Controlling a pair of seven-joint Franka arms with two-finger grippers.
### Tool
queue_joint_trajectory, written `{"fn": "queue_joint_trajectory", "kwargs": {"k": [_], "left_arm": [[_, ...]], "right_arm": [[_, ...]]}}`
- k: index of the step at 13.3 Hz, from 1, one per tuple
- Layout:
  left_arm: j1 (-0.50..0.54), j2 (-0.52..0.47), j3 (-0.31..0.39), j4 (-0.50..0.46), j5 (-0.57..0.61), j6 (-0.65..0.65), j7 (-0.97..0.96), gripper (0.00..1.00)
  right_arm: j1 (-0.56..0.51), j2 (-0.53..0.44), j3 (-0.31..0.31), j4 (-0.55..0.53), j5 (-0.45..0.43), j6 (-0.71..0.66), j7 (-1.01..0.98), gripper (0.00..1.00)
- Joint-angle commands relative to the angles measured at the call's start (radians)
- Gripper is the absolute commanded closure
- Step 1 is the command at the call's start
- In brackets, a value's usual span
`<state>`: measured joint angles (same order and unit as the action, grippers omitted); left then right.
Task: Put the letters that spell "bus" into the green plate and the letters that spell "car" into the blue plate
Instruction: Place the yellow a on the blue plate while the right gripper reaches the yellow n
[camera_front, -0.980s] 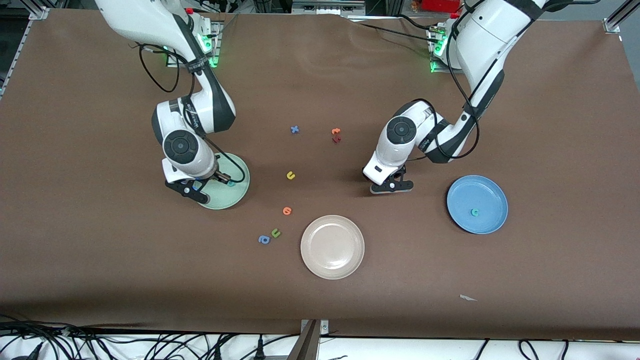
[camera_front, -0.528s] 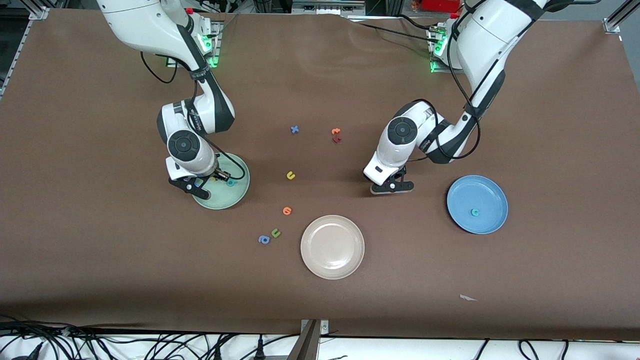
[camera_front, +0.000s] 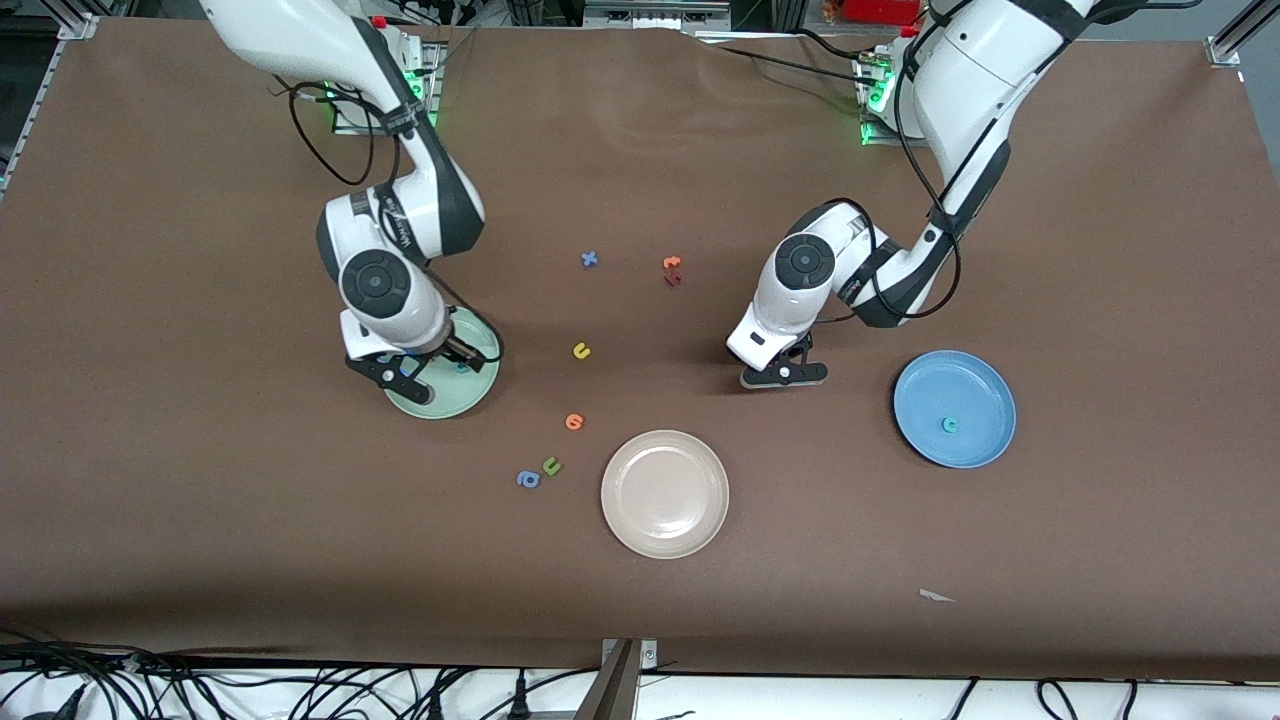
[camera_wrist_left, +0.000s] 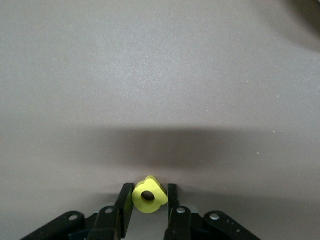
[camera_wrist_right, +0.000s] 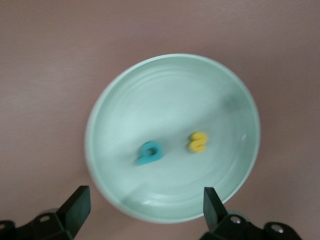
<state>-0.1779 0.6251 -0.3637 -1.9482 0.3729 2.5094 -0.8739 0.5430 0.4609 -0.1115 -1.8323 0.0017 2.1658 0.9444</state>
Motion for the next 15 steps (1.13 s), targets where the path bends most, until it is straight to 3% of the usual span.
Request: {"fn": "queue_joint_trajectory", "kwargs": {"k": [1,5,7,10,11,14,15], "left_arm": [[0.072,0.028,0.006,0.037,0.058,-0.015,0.065,0.84],[0.190,-0.010,-0.001,0.064,0.049,-0.098,0.269,0.84],[0.241,-0.012,-0.003,0.118,0.043,-0.197,0.393,0.84],[0.293,-0.012,-0.003,0.233,0.038,-0.375,0.559,0.84],[0.308,-0.009,-0.003,0.257,0.037,-0.412,0.622,0.84],[0.377,0.014,0.005,0.262,0.049,-0.423,0.812,0.82],[0.399,0.027,0.006,0.264,0.050,-0.422,0.884,0.63]], "right_arm": [[0.031,0.025,0.036,0.062,0.015,-0.014,0.146,0.01],[0.122,0.186,0.064,0.269,0.040,-0.012,0.422,0.18],[0.167,0.255,0.064,0.329,0.037,0.000,0.485,0.18],[0.187,0.286,0.062,0.321,0.031,0.069,0.505,0.20],[0.187,0.297,0.064,0.321,0.026,0.072,0.504,0.33],[0.192,0.308,0.061,0.301,0.015,0.080,0.501,0.35],[0.192,0.308,0.061,0.288,0.000,0.088,0.501,0.40]]}}
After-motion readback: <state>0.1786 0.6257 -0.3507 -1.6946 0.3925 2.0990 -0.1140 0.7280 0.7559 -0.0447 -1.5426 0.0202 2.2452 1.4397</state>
